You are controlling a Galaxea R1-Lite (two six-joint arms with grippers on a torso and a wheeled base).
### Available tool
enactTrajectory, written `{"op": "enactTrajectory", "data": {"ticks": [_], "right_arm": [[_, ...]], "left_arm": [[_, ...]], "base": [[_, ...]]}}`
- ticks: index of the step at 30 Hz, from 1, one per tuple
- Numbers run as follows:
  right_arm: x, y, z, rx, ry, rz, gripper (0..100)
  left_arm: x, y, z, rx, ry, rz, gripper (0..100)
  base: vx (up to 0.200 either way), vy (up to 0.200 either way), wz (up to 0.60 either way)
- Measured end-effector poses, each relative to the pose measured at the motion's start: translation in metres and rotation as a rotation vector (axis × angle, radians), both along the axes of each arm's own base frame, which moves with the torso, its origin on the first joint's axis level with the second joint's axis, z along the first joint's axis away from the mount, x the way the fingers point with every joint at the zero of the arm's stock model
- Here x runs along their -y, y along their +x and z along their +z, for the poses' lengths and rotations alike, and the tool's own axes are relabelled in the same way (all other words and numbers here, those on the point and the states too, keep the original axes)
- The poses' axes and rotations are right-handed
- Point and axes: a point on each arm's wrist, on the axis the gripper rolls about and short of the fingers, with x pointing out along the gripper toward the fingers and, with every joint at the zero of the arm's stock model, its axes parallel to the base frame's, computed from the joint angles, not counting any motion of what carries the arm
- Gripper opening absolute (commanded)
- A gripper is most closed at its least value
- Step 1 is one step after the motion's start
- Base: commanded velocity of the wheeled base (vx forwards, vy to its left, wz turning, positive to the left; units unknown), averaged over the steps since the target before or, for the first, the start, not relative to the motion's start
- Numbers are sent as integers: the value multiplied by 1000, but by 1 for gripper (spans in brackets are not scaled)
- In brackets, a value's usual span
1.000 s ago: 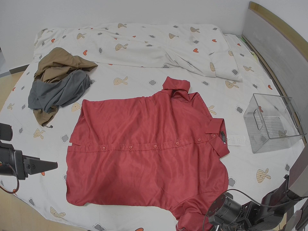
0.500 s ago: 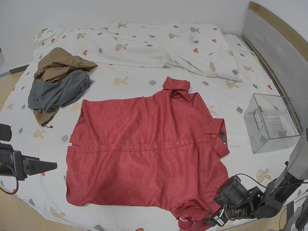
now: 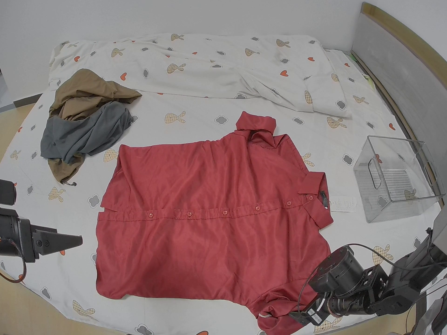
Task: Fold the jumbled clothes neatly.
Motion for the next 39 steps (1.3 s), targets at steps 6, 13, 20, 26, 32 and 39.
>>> {"op": "enactTrajectory", "data": {"ticks": [6,13,20,26,32,39], "right_arm": [[-11,-7,-11,-34,-28,54,100],[-17,-9,-23,-64,-62,78,100],[-19,-4,-26,-66,-66,73,100],[-20,-4,-27,-70,-65,78,0],[-20,-8,-25,-105,-33,107,0],[-15,-11,-8,-103,54,125,0]], "left_arm": [[0,-1,1,7,0,0,100],[0,-3,2,14,0,0,100],[0,-4,2,19,0,0,100],[0,-4,3,29,0,0,100],[0,-3,2,36,1,1,100],[0,-1,0,47,10,-2,100]], "base": [[0,0,0],[0,0,0],[0,0,0],[0,0,0],[0,0,0],[0,0,0]]}}
